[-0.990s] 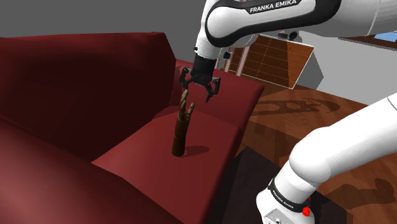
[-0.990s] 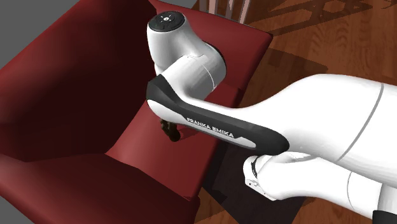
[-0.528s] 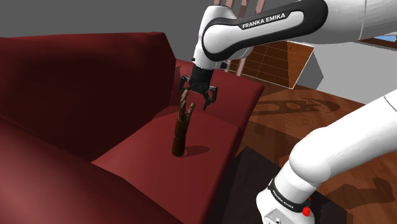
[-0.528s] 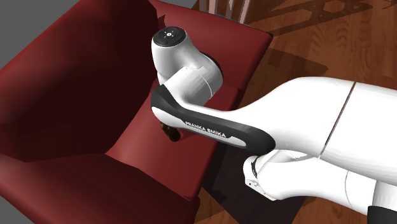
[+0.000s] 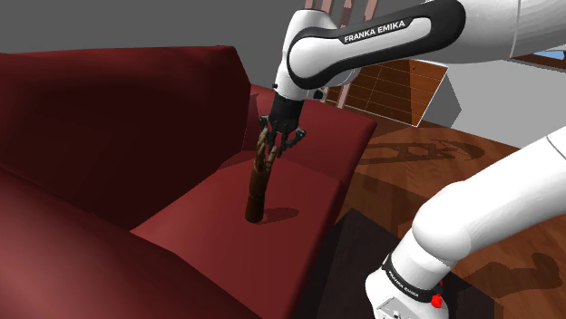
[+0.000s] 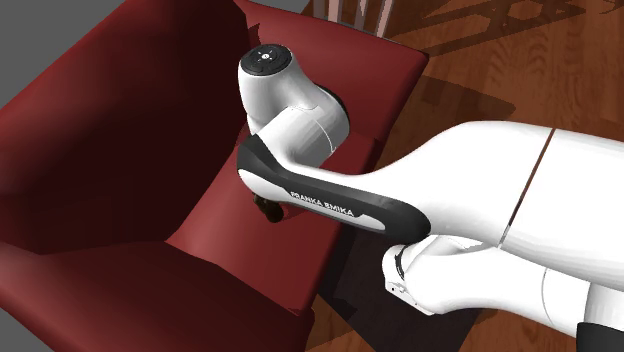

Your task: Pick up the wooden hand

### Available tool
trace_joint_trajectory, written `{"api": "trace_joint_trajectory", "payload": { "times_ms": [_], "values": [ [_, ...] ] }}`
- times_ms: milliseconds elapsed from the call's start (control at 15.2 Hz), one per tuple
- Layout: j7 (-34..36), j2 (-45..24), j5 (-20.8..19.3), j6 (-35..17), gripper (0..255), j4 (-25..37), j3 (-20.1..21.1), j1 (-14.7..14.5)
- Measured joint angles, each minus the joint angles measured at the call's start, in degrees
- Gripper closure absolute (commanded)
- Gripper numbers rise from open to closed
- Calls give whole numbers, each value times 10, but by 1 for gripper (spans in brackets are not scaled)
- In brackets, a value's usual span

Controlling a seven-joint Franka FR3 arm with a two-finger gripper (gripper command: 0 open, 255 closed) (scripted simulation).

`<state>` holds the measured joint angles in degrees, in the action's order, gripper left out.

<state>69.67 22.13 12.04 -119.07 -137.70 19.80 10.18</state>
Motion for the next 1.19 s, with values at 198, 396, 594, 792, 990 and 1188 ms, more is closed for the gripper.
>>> {"api": "trace_joint_trajectory", "payload": {
  "times_ms": [198,396,594,792,990,1188],
  "values": [
    [0,0,0,0,255,0,0,0],
    [0,4,-1,16,255,11,-2,1],
    [1,10,-3,40,255,30,-5,1],
    [3,14,-4,64,255,50,-8,2],
    [4,18,-6,88,255,70,-11,3],
    [4,21,-8,111,255,89,-14,4]
  ]
}}
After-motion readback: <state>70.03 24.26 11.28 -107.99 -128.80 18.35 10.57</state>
